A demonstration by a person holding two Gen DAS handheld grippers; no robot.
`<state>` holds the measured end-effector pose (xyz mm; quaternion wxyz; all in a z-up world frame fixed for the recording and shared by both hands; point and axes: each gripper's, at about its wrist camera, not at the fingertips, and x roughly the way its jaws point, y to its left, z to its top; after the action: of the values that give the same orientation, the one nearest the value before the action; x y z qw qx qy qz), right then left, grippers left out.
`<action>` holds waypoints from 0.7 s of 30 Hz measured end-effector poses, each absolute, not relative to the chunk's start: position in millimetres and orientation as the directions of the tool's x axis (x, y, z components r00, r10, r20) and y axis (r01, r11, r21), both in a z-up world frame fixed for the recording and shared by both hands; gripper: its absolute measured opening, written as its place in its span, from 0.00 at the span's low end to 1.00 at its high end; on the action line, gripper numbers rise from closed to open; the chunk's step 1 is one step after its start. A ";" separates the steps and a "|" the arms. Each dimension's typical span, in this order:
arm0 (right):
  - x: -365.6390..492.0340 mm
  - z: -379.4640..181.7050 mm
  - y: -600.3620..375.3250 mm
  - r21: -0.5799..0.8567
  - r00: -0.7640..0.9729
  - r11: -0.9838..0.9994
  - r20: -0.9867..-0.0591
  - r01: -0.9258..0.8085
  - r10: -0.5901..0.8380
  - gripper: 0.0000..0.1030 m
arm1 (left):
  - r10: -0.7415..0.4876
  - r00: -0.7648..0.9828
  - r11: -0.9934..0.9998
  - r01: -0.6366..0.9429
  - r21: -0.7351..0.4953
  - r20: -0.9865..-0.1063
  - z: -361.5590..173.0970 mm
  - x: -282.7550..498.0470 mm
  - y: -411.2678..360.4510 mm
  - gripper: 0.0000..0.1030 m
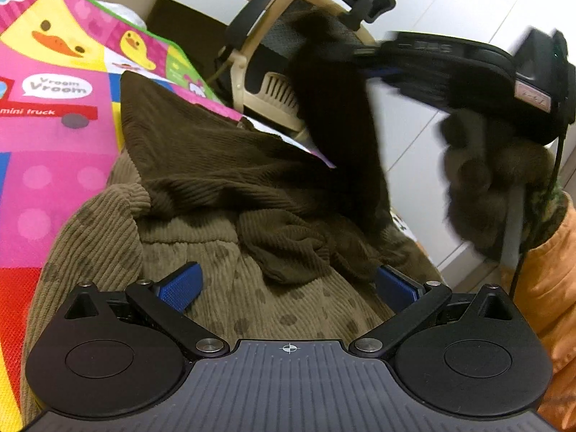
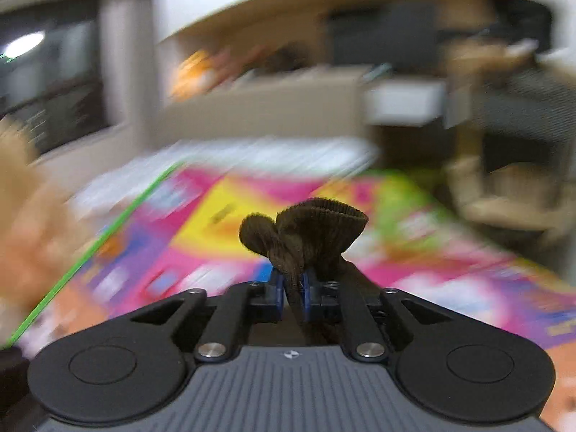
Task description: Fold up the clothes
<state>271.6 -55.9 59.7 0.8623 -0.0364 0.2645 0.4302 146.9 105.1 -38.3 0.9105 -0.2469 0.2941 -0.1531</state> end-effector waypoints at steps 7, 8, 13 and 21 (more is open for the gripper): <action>243.6 67.0 -82.1 0.171 0.483 0.593 -0.428 -0.787 0.764 0.77 | -0.391 0.770 0.862 0.114 -0.494 -0.505 -34.5 148.6 97.2 1.00; 244.8 71.0 -95.5 0.177 0.516 0.619 -0.407 -0.765 0.754 0.79 | -0.386 0.766 0.865 0.106 -0.491 -0.514 -31.2 149.4 97.4 1.00; 240.6 50.8 -170.1 0.237 0.681 0.766 -0.356 -0.597 0.640 0.85 | -0.328 0.804 0.874 0.060 -0.481 -0.496 6.0 155.4 109.7 1.00; 251.5 -17.0 -248.1 0.513 0.735 0.752 -0.300 -0.413 0.608 0.90 | -0.149 0.798 0.928 -0.091 -0.362 -0.583 20.6 226.7 119.8 0.99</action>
<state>251.5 -248.1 -17.0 0.9070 0.2112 0.2311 0.2816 226.7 119.8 20.5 0.9292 -0.1893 0.3171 -0.0156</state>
